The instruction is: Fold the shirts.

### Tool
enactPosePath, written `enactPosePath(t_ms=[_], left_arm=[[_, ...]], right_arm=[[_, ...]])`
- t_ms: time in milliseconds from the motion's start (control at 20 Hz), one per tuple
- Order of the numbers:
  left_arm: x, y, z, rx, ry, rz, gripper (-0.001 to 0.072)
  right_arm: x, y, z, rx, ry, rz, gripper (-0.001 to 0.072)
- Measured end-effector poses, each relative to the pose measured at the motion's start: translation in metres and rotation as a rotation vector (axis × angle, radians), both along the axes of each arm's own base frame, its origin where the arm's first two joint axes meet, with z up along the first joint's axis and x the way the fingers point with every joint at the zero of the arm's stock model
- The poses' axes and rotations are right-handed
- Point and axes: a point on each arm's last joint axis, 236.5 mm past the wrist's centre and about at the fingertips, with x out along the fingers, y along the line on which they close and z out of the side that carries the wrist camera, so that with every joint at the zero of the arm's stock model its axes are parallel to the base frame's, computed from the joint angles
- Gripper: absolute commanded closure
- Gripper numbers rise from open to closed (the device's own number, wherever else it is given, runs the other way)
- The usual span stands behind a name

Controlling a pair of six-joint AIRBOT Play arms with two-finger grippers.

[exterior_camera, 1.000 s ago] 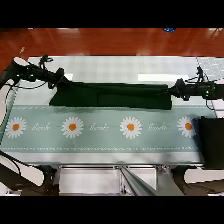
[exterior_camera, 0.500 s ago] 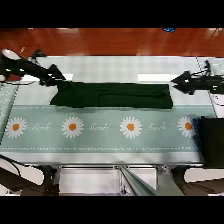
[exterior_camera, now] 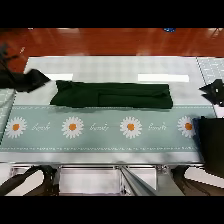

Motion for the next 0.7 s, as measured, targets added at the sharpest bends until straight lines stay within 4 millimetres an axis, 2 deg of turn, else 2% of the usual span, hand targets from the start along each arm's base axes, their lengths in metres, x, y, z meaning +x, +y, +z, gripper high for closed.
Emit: enactPosePath(t_ms=[150, 300, 500, 700], left_arm=[[-0.024, -0.037, -0.019, -0.047, 0.015, -0.038, 0.0200], [-0.034, -0.066, -0.027, -0.085, 0.021, -0.068, 0.0200], [-0.039, -0.085, -0.031, -0.101, 0.020, -0.091, 0.0200], [-0.040, -0.091, -0.031, -0.111, 0.020, -0.089, 0.0200]], right_arm=[[0.004, 0.028, -0.036, 0.082, 0.054, 0.038, 0.0296], [0.014, 0.053, -0.067, 0.163, 0.098, 0.067, 0.0296], [0.027, 0.083, -0.091, 0.230, 0.140, 0.127, 0.0296], [0.042, 0.114, -0.098, 0.286, 0.153, 0.176, 0.0297]])
